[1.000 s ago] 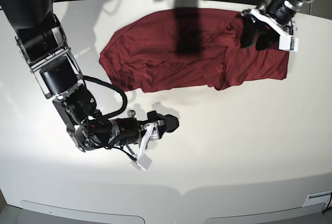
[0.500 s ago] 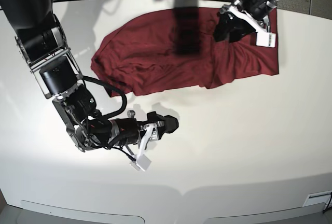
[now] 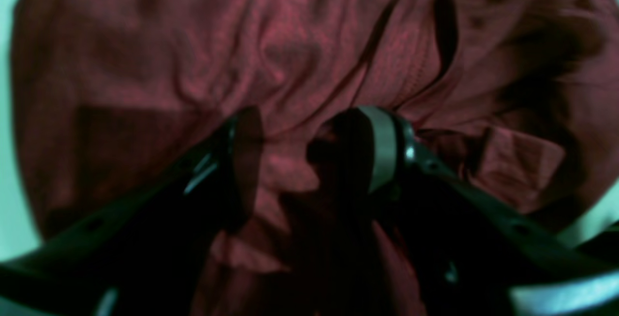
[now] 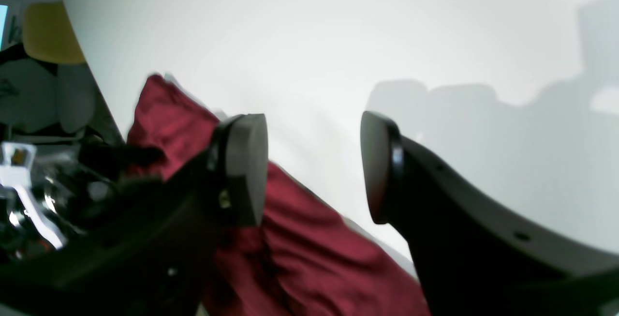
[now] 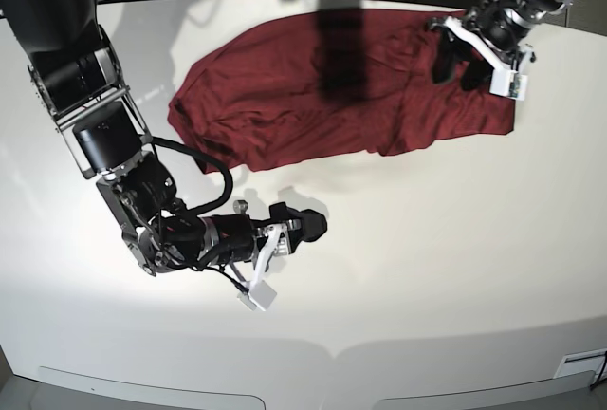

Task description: Fold the T-shirt properly

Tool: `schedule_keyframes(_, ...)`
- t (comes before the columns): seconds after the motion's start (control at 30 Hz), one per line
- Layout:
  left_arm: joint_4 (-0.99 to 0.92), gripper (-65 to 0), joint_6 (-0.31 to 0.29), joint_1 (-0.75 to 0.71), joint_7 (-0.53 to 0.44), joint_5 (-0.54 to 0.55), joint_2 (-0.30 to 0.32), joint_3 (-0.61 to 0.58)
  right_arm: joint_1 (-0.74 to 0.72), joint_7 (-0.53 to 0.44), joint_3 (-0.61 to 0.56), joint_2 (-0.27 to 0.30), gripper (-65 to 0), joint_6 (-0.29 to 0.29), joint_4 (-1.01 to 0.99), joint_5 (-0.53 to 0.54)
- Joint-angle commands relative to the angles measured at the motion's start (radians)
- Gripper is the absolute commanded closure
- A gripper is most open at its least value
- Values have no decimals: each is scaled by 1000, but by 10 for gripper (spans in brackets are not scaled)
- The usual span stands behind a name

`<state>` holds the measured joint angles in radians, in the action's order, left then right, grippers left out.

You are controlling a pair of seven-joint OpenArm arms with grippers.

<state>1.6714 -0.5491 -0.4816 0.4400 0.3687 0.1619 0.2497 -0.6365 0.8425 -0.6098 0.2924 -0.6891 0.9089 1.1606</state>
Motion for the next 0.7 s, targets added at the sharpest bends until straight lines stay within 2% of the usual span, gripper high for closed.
schedule_keyframes(0.0, 15, -290, 8, -2, -16, 36, 23, 6, -30, -15, 6, 2, -310, -9, 13, 24)
schedule_keyframes(0.1, 15, -290, -7, -3, 46, 174, 54, 6, -27, -5, 6, 2, -310, -9, 13, 25)
schedule_keyframes(0.27, 16, -290, -138, -3, 155, 416, 52, 5, -33, -4, 6, 18, -310, -9, 13, 62)
schedule_keyframes(0.4, 30, -290, -149, -3, 242, 586, 53, 6, -42, 4, 6, 39, -310, -9, 13, 81)
schedule_keyframes(0.53, 73, -290, -149, -3, 248, 669, 68, 6, -44, 12, 6, 58, -310, -9, 13, 82)
schedule_keyframes(0.67, 124, -290, -149, -3, 248, 654, 94, 30, -44, 51, 6, 93, -310, -9, 13, 147)
